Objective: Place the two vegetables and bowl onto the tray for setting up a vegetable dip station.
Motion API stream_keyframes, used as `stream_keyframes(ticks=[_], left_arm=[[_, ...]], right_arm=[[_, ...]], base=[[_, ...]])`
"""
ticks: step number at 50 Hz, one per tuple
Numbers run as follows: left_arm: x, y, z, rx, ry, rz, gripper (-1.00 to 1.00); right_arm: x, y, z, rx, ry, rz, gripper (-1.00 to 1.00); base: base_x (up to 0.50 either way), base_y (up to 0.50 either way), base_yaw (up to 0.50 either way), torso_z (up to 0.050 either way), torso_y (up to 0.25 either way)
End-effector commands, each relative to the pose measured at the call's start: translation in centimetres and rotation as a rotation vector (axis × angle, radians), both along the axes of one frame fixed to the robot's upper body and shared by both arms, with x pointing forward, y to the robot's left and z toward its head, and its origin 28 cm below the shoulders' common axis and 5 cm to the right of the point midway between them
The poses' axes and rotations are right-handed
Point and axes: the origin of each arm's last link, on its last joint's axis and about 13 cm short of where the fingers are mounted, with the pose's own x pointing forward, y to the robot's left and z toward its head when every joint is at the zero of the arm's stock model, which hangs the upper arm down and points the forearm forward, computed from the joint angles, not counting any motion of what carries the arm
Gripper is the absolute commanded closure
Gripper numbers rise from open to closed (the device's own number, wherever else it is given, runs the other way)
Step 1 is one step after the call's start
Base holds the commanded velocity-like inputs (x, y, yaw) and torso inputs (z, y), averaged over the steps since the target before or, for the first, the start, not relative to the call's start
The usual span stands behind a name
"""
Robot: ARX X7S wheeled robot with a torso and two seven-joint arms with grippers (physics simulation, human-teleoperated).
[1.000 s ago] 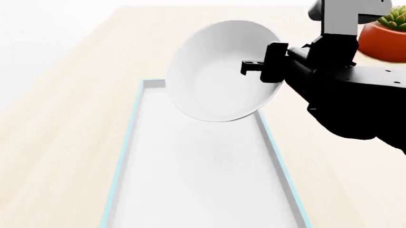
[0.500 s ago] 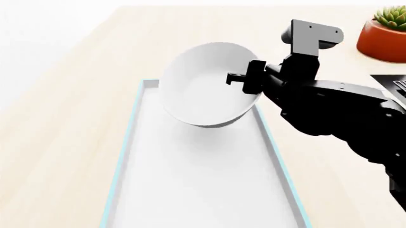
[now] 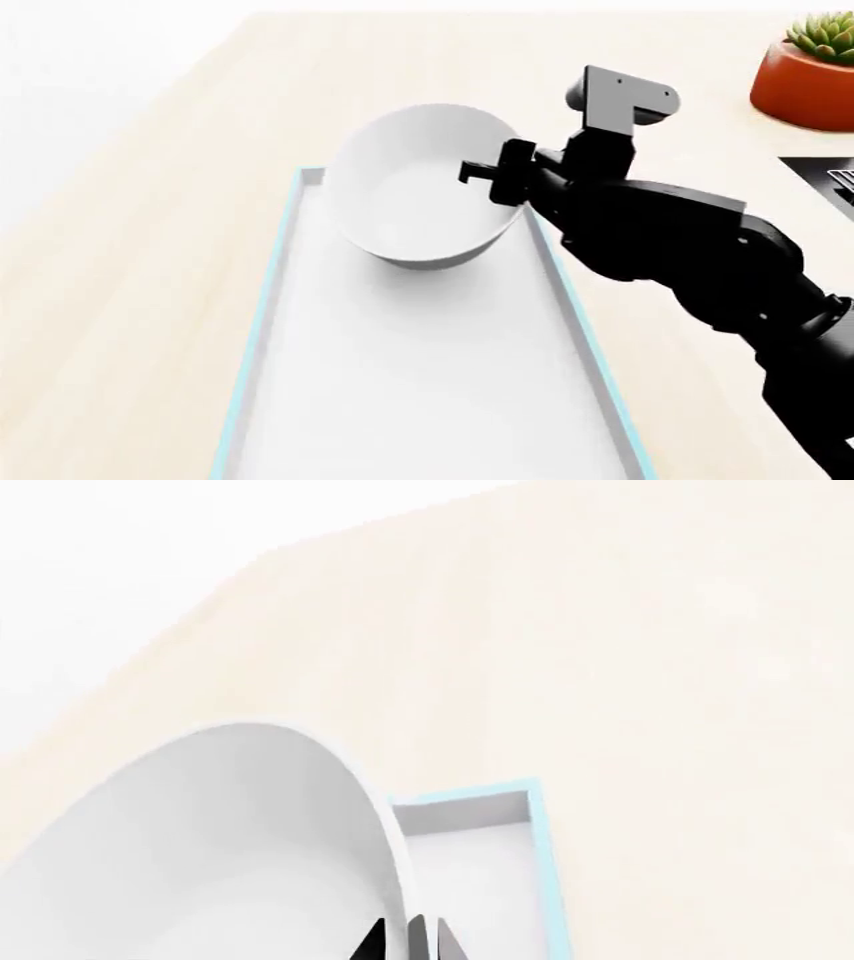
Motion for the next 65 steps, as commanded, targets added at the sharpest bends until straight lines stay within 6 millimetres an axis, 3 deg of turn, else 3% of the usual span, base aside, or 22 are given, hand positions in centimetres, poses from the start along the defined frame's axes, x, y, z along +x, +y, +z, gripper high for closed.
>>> stream_keyframes(ticks=[1,29,30,47,65], left_arm=[[-0.1,0.0,0.1,-0.005,-0.006,-0.002,1.00],[-0.1,0.0,0.1,-0.005,-0.005,-0.001,1.00],[0.0,0.0,0.1,-0.005,-0.005,0.000,1.00],[-0.1,0.0,0.1,-0.005,-0.004,-0.002,1.00],[-0.2,0.0,0.2,-0.004,-0.010,-0.004,1.00]], right_arm=[[0.7,0.6,-0.6,0.014,0.011,0.010,1.00],[0.8,0.7,-2.2,0.017,0.068,0.022,1.00],[0.7,0.6,-2.1,0.017,0.069,0.020,-1.00],[0.3,0.7,-1.1,-0.043,0.039,0.034,-1.00],[-2.4,0.7,5.2,-0.418,-0.185,-0.082,-1.00]], base=[[0.00,0.00,0.00,0.000,0.000],[0.00,0.00,0.00,0.000,0.000],[0.00,0.00,0.00,0.000,0.000],[0.00,0.00,0.00,0.000,0.000],[0.00,0.00,0.00,0.000,0.000]])
